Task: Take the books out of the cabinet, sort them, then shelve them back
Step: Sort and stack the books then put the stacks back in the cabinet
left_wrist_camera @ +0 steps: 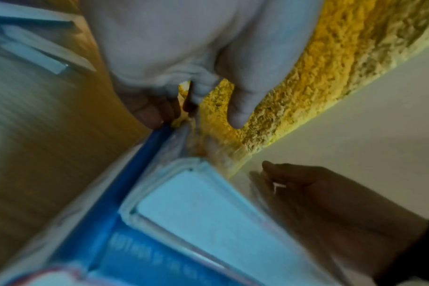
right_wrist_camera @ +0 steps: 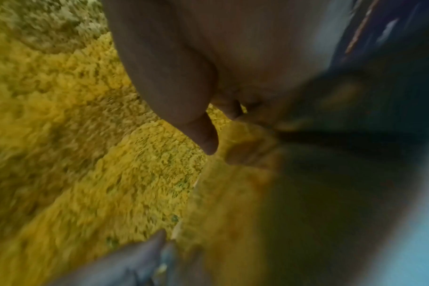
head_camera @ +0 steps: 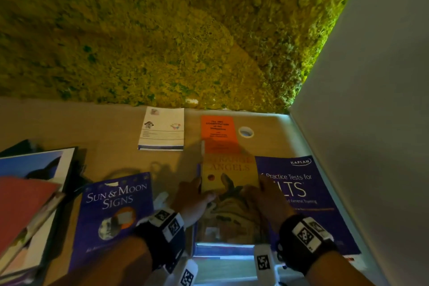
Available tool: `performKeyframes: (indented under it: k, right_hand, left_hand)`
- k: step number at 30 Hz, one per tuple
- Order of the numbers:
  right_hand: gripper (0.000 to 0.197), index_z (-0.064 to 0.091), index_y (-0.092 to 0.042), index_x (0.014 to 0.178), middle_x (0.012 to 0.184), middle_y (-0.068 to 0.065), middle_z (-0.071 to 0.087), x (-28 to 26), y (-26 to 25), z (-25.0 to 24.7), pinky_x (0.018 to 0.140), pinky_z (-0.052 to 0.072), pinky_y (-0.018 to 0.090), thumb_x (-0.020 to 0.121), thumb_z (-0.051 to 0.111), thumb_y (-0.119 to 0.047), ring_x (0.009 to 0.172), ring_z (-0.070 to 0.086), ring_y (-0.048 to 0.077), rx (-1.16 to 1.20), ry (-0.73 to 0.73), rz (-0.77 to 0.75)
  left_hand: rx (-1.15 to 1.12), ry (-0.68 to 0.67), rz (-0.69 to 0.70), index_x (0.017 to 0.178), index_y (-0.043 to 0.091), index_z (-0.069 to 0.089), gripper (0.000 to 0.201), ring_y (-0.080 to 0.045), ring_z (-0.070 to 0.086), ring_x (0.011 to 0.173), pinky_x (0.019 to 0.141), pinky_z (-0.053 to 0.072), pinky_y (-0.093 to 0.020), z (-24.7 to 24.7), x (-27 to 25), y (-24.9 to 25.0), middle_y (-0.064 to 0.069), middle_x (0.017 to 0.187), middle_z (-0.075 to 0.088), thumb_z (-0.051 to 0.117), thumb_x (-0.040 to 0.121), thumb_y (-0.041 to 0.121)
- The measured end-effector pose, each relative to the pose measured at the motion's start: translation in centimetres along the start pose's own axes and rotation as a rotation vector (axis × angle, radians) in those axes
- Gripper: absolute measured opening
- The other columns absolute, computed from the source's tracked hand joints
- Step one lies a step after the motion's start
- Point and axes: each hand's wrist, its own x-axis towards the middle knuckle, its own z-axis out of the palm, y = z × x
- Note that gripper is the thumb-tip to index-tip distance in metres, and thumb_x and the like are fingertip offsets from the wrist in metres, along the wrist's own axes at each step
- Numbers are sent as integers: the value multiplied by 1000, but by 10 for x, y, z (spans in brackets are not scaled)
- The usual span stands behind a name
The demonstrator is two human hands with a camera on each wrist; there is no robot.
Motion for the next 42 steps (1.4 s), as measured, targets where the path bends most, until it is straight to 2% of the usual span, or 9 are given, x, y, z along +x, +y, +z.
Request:
performKeyframes:
  k: [3, 7, 11, 16, 22, 29, 34, 40, 42]
  right_hand:
    - [35, 58, -27, 121, 113, -4, 67, -3, 1, 6, 91, 52, 40, 89, 73, -32, 107, 65, 23, -231, -32, 6]
    - [44, 55, -30, 127, 125, -5, 64, -5, -8, 11, 98, 50, 39, 89, 76, -32, 117, 62, 21, -349, -133, -49]
    - [39, 50, -32, 122, 124, -4, 61, -7, -17, 11, 101, 49, 40, 93, 72, -17, 121, 59, 20, -323, -179, -32]
    - [32, 57, -30, 105, 104, 1, 69, -15, -41, 15, 60, 48, 14, 89, 71, -7, 83, 63, 7, -375, -137, -135]
    - [54, 53, -22, 139, 133, -4, 51, -28, -107, 69, 89, 50, 22, 90, 68, -39, 112, 60, 19, -353, -86, -383]
    - [41, 50, -26, 135, 128, -7, 60, -46, -85, 184, 94, 47, 32, 98, 63, -36, 117, 60, 18, -585, -574, -292]
    - [72, 38, -25, 148, 140, -1, 51, -42, -50, 222, 96, 47, 36, 87, 73, -44, 126, 55, 27, -549, -564, -128]
    - [101, 48, -31, 135, 128, 1, 64, -33, -20, 226, 97, 53, 50, 56, 66, -91, 113, 64, 27, -267, -312, -42]
    - [89, 50, -31, 128, 119, 0, 68, -35, -22, 227, 98, 53, 51, 63, 60, -92, 107, 67, 26, -219, -287, -22]
  left_hand:
    - [171, 39, 1, 116, 57, 48, 64, -13, 67, 95, 83, 56, -43, 6, 16, -31, 17, 106, 66, 57, 61, 88]
    - [97, 15, -20, 114, 45, 51, 43, -15, 65, 91, 81, 54, -41, -9, -14, -7, 8, 105, 65, 64, 75, 57]
    - [93, 29, -11, 110, 46, 48, 50, -19, 64, 92, 84, 55, -46, -9, -11, -15, 5, 108, 63, 58, 67, 68]
    - [37, -30, 46, 120, 41, 46, 55, -18, 65, 98, 87, 55, -48, -14, -25, -11, 6, 115, 63, 66, 72, 59]
    - [-68, 83, 48, 147, 20, 42, 59, -5, 48, 111, 86, 37, -17, -67, -60, -14, 17, 118, 49, 67, 94, 29]
    - [23, 504, -135, 131, 16, 59, 58, -35, 56, 122, 104, 47, -46, -154, -76, -106, -15, 132, 60, 65, 79, 40]
    - [-197, 404, -43, 115, 24, 65, 62, -18, 69, 101, 94, 54, -44, -154, -92, -124, -1, 108, 73, 61, 61, 53]
    - [-804, 228, -38, 116, 2, 66, 38, -34, 73, 94, 77, 60, -48, -162, -102, -124, -25, 116, 71, 70, 78, 0]
    - [-878, 219, -12, 113, 12, 67, 36, -33, 75, 87, 68, 62, -44, -158, -102, -106, -23, 111, 73, 60, 87, -11]
